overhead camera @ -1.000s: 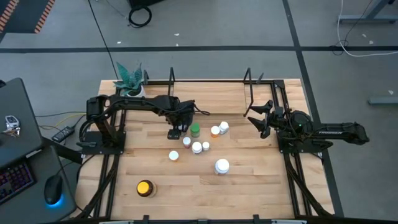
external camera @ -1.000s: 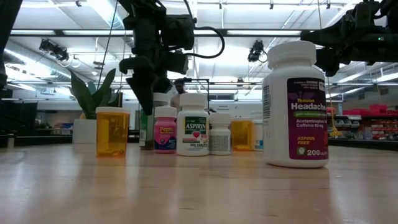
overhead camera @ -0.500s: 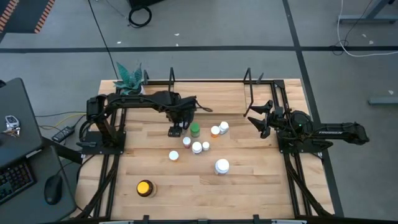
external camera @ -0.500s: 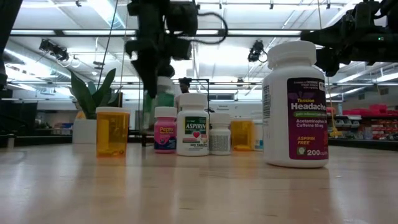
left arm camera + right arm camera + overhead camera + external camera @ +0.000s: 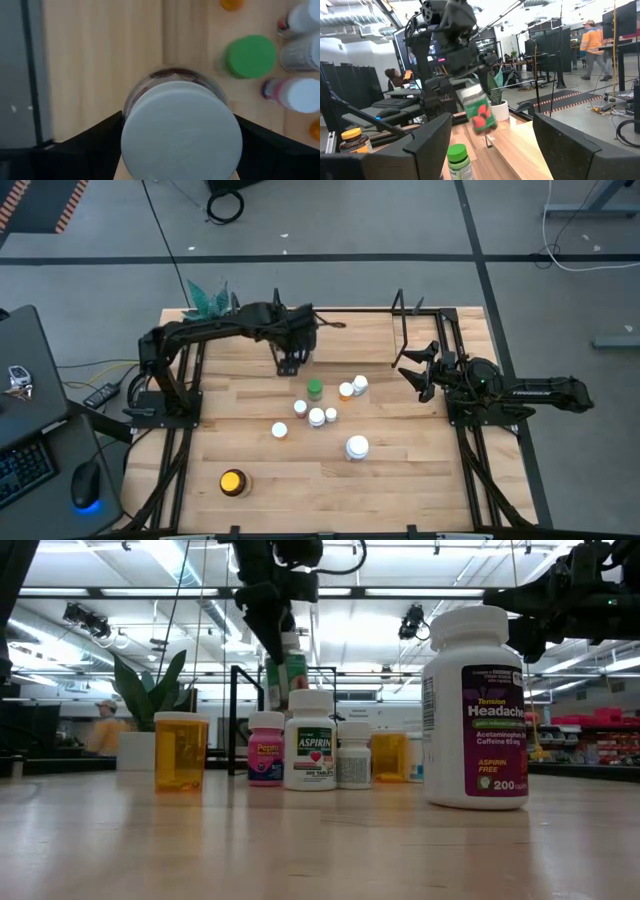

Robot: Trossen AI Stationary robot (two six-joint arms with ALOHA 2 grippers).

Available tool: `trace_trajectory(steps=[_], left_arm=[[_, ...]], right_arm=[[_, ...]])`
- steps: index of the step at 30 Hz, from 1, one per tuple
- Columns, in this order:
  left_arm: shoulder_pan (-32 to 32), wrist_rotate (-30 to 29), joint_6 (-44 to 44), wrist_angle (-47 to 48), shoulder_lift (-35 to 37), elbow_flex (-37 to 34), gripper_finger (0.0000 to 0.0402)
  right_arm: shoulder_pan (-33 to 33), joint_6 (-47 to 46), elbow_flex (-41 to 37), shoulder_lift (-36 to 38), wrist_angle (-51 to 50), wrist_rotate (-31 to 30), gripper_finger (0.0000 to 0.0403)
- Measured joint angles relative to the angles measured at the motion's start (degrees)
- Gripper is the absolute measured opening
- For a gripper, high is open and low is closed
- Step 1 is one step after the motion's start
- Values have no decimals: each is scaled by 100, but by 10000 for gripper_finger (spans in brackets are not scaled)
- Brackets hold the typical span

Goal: Pick and place medicine bottles onto shelf by color
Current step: Put the large white and green medicine bottle on the shelf

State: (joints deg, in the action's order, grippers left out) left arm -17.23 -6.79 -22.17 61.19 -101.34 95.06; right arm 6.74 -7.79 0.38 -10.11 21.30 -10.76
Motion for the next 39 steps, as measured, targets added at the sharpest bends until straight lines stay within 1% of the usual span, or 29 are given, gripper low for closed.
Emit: trace_trajectory(steps=[3, 6, 9, 14, 16, 18, 22, 26, 30, 39], left_arm=[[-223, -81, -131, -38, -1, 192, 305], [-458, -142, -212, -22, -159, 492, 305], [-640, -152, -321, 100, -497, 924, 305], [-930, -155, -733, 556, -1216, 1901, 305], [-1086, -121, -861, 566, -1418, 2137, 305], [-1260, -15, -1000, 597, -1499, 2214, 306], [-1604, -5, -1258, 634, -1621, 2239, 306], [-1894, 83, -1298, 644, -1716, 2234, 306], [-2034, 133, -1201, 661, -1778, 2236, 306], [-2053, 243, -1001, 613, -1939, 2232, 306]], right_arm=[[1, -2, -2, 1, 0, 0, 288], [2, -2, 0, 0, 0, 2, 288], [1, -1, -1, 1, 2, 2, 288], [0, -1, 0, 2, 3, 1, 288], [2, -2, -2, 0, 1, 2, 288], [0, -1, -1, 2, 1, 2, 288], [1, -1, 0, 2, 1, 1, 288], [0, -2, -2, 2, 1, 1, 288], [1, -1, -1, 2, 2, 0, 288], [0, 0, -2, 2, 2, 2, 288]])
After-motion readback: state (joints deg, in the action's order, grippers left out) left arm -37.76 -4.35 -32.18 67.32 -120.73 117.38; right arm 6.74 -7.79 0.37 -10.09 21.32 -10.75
